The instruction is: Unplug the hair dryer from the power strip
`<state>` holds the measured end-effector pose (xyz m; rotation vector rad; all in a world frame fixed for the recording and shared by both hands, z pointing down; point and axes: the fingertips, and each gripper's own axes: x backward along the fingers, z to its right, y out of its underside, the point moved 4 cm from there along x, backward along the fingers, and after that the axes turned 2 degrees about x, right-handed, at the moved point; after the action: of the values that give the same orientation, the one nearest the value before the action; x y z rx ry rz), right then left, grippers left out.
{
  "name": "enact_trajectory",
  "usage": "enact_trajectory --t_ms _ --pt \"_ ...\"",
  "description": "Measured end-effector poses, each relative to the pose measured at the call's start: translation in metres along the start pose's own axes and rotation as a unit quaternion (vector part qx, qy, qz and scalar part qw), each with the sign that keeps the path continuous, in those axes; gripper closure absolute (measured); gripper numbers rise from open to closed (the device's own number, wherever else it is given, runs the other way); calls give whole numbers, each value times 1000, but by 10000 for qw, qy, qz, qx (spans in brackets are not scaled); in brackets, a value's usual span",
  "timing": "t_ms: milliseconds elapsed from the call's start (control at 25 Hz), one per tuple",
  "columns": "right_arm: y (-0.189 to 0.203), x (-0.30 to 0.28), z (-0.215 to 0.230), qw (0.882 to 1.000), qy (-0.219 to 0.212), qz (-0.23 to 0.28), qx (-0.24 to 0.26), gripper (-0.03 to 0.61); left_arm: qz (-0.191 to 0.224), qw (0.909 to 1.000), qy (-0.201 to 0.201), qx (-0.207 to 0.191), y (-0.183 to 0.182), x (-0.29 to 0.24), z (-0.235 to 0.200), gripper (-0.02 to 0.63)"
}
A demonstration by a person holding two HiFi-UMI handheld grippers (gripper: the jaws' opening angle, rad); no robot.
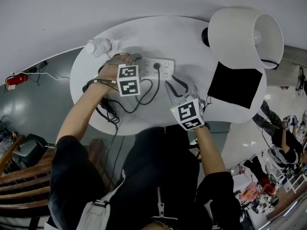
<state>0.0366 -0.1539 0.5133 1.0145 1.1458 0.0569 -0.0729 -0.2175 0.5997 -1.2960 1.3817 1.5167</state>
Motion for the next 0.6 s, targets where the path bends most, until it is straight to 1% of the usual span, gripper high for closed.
enact_trajectory --t_ms 200,280,360,400,480,600 --pt "6 -19 2 9985 -149 -53 530 483 -133 9999 3 55 -1 -2 -1 233" --pt "9 -27 0 9979 -264 3 592 472 -157 9999 18 69 -2 -3 -1 233" --pt "9 -36 -1 9975 -342 104 605 452 -82 9999 39 109 -1 -2 -1 232" --pt "8 -40 -1 9972 -355 164 640 439 -27 9999 45 137 -1 -2 -1 230" --pt "6 -49 -1 9962 -343 264 759 432 48 9998 45 176 0 -2 -2 229" --pt "4 -60 1 9944 -290 371 944 428 39 9998 32 201 1 -1 -2 226"
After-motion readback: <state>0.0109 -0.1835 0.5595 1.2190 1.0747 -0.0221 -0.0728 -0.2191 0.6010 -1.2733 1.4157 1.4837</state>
